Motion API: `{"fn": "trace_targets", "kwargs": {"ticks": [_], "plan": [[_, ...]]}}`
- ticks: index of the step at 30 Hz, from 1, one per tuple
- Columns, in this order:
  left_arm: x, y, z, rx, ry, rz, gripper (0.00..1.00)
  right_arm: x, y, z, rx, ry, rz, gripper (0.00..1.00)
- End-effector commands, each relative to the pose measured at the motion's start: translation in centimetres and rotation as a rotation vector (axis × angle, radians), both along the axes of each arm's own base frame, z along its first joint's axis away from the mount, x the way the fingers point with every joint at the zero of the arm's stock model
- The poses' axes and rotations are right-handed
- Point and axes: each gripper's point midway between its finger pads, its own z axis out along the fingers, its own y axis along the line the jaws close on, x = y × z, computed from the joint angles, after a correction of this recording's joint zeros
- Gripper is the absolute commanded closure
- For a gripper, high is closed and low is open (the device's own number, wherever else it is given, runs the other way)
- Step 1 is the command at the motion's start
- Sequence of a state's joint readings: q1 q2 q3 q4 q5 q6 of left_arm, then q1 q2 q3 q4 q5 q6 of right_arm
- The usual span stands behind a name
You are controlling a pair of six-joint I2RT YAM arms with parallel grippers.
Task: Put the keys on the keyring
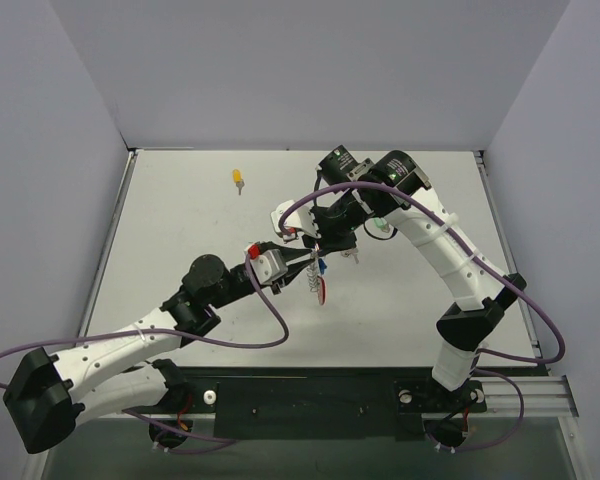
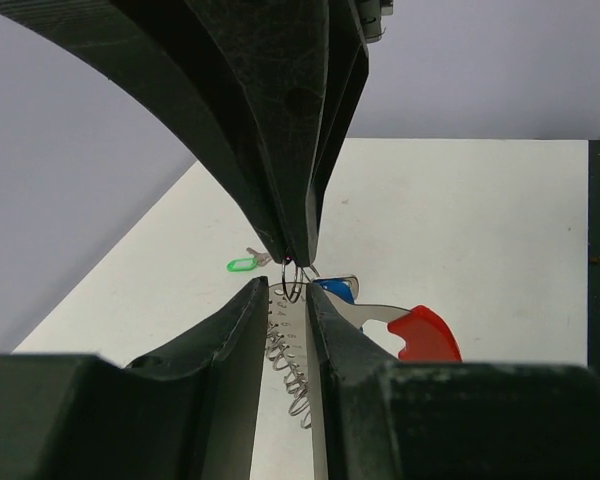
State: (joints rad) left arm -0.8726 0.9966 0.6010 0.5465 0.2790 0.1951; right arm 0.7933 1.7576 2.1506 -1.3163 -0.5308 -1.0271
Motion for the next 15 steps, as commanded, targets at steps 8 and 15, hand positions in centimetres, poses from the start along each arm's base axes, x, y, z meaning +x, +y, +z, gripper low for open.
{"fn": "trace_targets", "kwargs": {"ticks": [8, 15], "plan": [[-0.38, -0.59, 2.32, -0.067, -0.04, -0.031, 0.84, -3.67, -2.93, -0.55, -0.095, 0.134, 0.019, 1.0], [-0.35, -0.76, 1.96, -0.055, -0.03, -0.037, 0.83, -3.72, -2.94, -0.54, -0.094, 0.135, 0.02, 1.0]]}}
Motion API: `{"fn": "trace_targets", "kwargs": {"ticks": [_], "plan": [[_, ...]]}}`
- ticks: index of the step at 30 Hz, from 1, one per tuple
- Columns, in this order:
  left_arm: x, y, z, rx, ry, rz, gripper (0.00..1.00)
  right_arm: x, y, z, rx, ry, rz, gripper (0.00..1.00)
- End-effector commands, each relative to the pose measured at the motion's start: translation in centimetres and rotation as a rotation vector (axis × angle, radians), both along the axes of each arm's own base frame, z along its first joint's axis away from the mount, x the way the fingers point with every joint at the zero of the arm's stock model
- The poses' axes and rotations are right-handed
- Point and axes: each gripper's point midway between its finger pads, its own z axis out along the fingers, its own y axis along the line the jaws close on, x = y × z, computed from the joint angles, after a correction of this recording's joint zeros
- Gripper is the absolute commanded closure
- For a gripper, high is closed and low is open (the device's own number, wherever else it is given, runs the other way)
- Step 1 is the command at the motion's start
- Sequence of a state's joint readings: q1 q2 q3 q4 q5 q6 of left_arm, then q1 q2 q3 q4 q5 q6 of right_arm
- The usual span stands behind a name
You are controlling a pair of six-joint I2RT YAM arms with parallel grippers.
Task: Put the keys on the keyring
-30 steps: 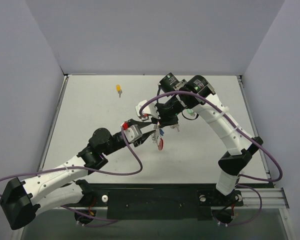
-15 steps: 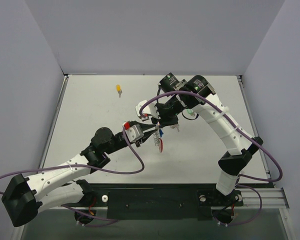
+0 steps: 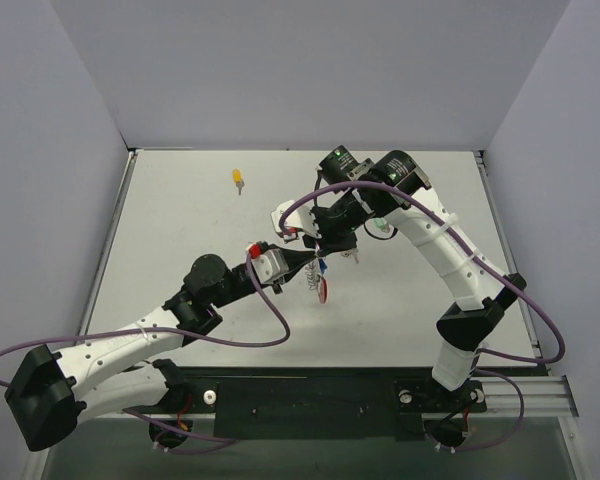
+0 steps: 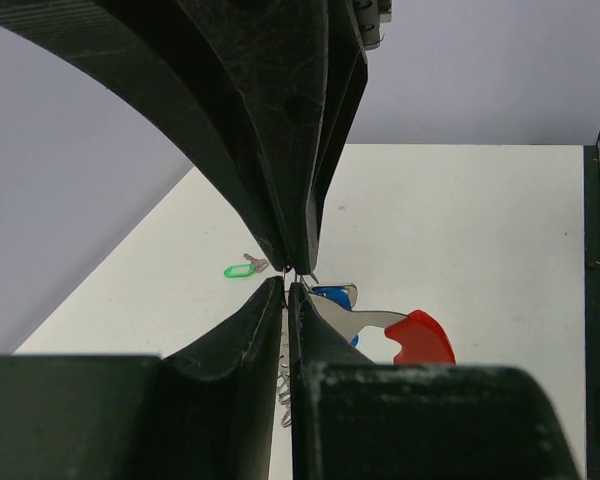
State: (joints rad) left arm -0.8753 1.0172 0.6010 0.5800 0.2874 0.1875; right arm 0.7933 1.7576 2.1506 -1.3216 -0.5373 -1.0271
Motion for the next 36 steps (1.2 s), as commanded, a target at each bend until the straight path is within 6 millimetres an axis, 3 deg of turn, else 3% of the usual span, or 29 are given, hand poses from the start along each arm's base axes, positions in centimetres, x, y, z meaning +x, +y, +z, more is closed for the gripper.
{"fn": "trace_targets", "kwargs": {"ticks": [1, 4, 13, 15, 19, 22, 26, 31, 36], "plan": [[-0.3, -0.3, 2.0, -0.045, -0.028, -0.022, 0.82, -3.6, -2.9, -0.7, -0.096, 0.133, 0.017, 1.0], [-0.2, -0.4, 2.0, -0.047, -0.023, -0.02, 0.78, -3.6, -3.0, -0.7, -0.098, 0.134, 0.017, 1.0], [-0.2, -0.6, 1.8, -0.037, -0.013, -0.026, 0.82, -3.6, -2.9, -0.5, -0.092, 0.132, 0.016, 1.0], [-0.3, -0.7, 1.5, -0.021, -0.009, -0.042, 1.0, -3.7, -2.9, -0.5, -0.092, 0.132, 0.018, 1.0], [-0.1, -0.4, 2.0, -0.065, 0.041, -0.02, 1.0, -3.8, -2.9, -0.6, -0.088, 0.144, 0.014, 1.0], [0.0, 0.4, 3.1, -0.156, 0.075, 0.005, 1.0, -3.9, -2.8, -0.4, -0.073, 0.154, 0.004, 0.78], [-0.1, 2.1, 5.3, -0.332, 0.129, 0.0, 1.0, -3.9, -2.6, 0.7, -0.022, 0.161, -0.002, 0.61], [-0.8, 3.8, 6.1, -0.495, 0.158, -0.021, 1.0, -2.8, -2.3, 3.2, 0.07, 0.129, -0.028, 0.59], [-1.1, 4.8, 7.3, -0.585, 0.141, -0.027, 1.0, -1.8, -1.7, 4.4, 0.137, 0.129, -0.053, 0.59]]}}
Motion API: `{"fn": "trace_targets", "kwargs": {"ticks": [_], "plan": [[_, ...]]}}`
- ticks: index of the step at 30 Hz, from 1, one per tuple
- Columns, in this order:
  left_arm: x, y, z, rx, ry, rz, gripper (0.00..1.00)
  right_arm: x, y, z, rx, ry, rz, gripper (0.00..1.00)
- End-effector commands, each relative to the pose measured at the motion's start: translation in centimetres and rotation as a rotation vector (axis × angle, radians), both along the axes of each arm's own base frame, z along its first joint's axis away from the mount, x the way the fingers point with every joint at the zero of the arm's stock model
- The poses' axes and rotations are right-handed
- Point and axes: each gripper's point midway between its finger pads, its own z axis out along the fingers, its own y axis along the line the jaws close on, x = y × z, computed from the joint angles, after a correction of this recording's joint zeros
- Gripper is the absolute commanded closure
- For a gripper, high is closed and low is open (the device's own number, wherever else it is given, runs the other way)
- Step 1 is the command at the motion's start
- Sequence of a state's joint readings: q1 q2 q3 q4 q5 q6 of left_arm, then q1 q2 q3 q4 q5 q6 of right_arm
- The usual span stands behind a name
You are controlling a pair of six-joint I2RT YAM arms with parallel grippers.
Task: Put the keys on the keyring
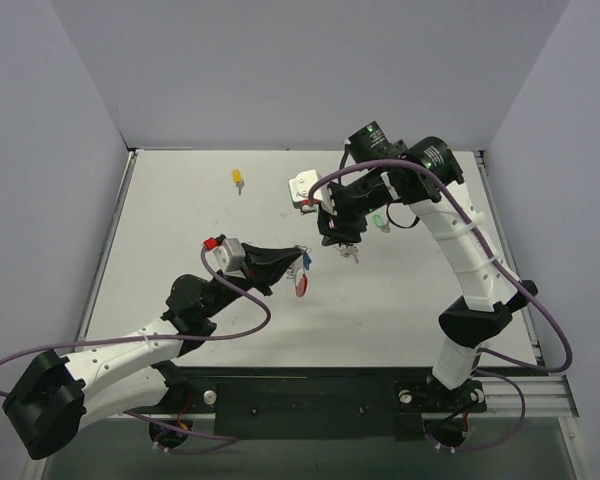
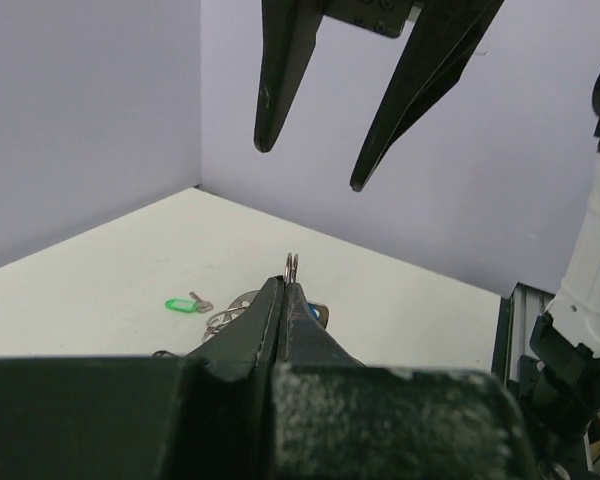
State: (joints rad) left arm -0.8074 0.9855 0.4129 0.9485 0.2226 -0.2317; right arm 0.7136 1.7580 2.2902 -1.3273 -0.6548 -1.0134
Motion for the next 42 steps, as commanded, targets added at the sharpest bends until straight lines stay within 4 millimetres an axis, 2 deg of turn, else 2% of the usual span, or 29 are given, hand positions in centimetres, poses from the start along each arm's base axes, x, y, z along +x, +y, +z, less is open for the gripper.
{"fn": "trace_targets", "kwargs": {"ticks": [1, 5, 6, 7, 8, 9, 13, 21, 26, 35, 42], "plan": [[-1.0, 2.1, 6.5, -0.247, -0.095, 0.0, 1.0, -2.9, -1.6, 0.1, -0.017, 0.157, -0.012, 0.59], [-0.9, 3.0, 7.5, -0.345, -0.086, 0.003, 1.0, -3.2, -0.4, 0.6, 0.068, 0.25, -0.014, 0.59], [-0.9, 3.0, 7.5, -0.357, -0.075, -0.001, 1.0, -2.6, -0.3, 0.7, 0.093, 0.272, -0.04, 0.59], [-0.8, 3.0, 7.6, -0.365, -0.077, -0.003, 1.0, -3.0, 0.2, 1.2, 0.139, 0.323, -0.032, 0.59], [-0.7, 3.0, 7.6, -0.365, -0.076, -0.002, 1.0, -2.2, 0.3, 1.8, 0.182, 0.35, -0.068, 0.59], [-0.7, 2.9, 7.6, -0.363, -0.074, -0.004, 1.0, -2.4, 0.7, 2.5, 0.229, 0.392, -0.056, 0.59], [-0.5, 2.5, 7.5, -0.346, -0.071, -0.011, 1.0, -1.6, 1.2, 3.4, 0.279, 0.382, -0.093, 0.59], [-0.8, 2.1, 7.6, -0.344, -0.074, -0.042, 1.0, -1.2, 3.6, 2.7, 0.29, 0.422, -0.112, 0.59], [-1.0, 2.1, 7.8, -0.347, -0.078, -0.047, 1.0, -1.3, 4.2, 2.7, 0.29, 0.437, -0.117, 0.66], [-1.1, 2.3, 8.0, -0.352, -0.084, -0.046, 1.0, -1.1, 4.3, 1.7, 0.267, 0.447, -0.129, 0.74], [-1.2, 2.4, 8.1, -0.358, -0.087, -0.046, 1.0, -1.3, 4.2, 1.3, 0.262, 0.464, -0.121, 0.75]]}}
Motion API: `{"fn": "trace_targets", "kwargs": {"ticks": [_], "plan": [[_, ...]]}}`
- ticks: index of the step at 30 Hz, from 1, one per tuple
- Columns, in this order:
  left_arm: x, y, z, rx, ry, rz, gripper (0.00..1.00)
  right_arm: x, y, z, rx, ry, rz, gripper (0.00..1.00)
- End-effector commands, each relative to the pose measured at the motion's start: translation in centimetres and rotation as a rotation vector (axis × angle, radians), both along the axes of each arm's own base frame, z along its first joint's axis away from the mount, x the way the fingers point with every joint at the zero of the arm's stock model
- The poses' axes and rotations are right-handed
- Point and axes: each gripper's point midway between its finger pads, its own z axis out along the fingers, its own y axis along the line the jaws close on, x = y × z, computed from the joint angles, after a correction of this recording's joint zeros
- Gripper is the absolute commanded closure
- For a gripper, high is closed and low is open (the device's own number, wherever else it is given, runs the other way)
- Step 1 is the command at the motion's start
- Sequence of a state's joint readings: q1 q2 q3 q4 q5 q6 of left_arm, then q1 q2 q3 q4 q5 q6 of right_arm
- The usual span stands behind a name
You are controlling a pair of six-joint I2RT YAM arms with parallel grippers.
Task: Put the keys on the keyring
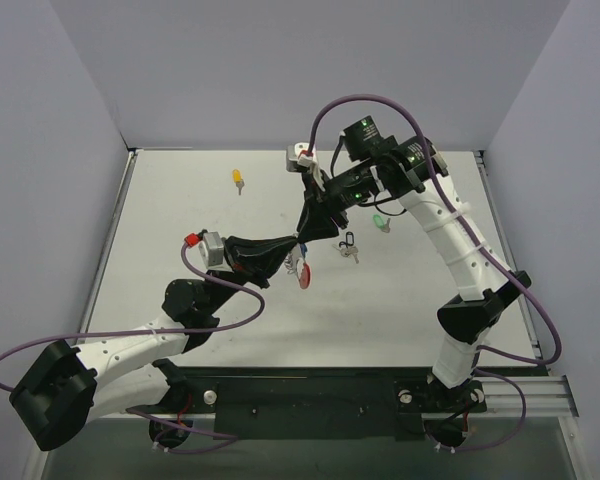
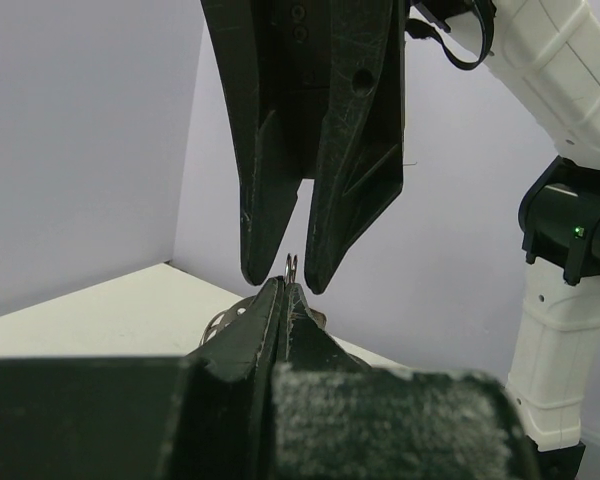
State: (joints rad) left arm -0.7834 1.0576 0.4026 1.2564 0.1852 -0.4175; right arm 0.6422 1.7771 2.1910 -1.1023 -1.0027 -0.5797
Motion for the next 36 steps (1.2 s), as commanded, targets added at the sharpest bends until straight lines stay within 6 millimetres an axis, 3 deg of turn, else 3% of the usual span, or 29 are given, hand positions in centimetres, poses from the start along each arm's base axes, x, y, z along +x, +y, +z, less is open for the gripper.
{"fn": "trace_targets", "kwargs": {"ticks": [1, 6, 9, 17, 18, 20, 21, 24, 25, 26, 27, 32, 36], "plan": [[-1.1, 1.2, 3.6, -0.102, -0.084, -0.006, 1.0, -0.5, 0.3, -0.1, 0.019, 0.024, 0.028, 0.77], [-1.0, 1.3, 3.6, -0.104, -0.082, -0.002, 1.0, -0.8, 0.3, 0.1, 0.03, 0.029, 0.04, 0.86], [-1.0, 1.2, 3.6, -0.106, -0.082, -0.002, 1.0, -1.0, 0.3, 0.1, 0.035, 0.036, 0.048, 1.0], [-0.3, 1.4, 2.1, -0.052, -0.044, 0.034, 1.0, -1.9, -0.7, -0.2, 0.002, 0.014, 0.078, 1.0], [0.1, 1.0, 1.0, -0.006, -0.011, 0.036, 0.94, -1.6, -1.0, -0.6, -0.016, -0.015, 0.077, 1.0], [-0.2, 1.3, 0.9, 0.039, -0.024, 0.047, 0.83, -1.4, -1.6, -0.9, -0.047, -0.051, 0.068, 1.0], [-0.2, 1.3, 0.1, 0.096, -0.011, 0.044, 0.71, -1.4, -1.9, -1.1, -0.063, -0.065, 0.068, 1.0], [-0.8, 1.3, -0.4, 0.199, -0.02, 0.027, 0.47, -1.1, -3.2, -1.9, -0.138, -0.124, 0.063, 1.0], [-0.9, 1.4, -1.6, 0.271, -0.002, 0.019, 0.44, -1.4, -3.8, -2.2, -0.164, -0.145, 0.08, 1.0], [-0.9, 1.4, -1.4, 0.297, 0.002, 0.019, 0.4, -1.2, -4.3, -2.9, -0.219, -0.18, 0.079, 1.0], [-1.0, 1.5, -2.8, 0.368, 0.024, 0.012, 0.39, -1.5, -5.0, -3.3, -0.257, -0.206, 0.107, 1.0], [-1.0, 1.0, -3.2, 0.522, 0.021, -0.016, 0.28, -1.8, -6.5, -5.4, -0.447, -0.32, 0.171, 1.0], [-0.5, -0.5, -3.3, 0.586, -0.008, -0.066, 0.31, -1.8, -6.2, -5.3, -0.446, -0.318, 0.17, 1.0]]}}
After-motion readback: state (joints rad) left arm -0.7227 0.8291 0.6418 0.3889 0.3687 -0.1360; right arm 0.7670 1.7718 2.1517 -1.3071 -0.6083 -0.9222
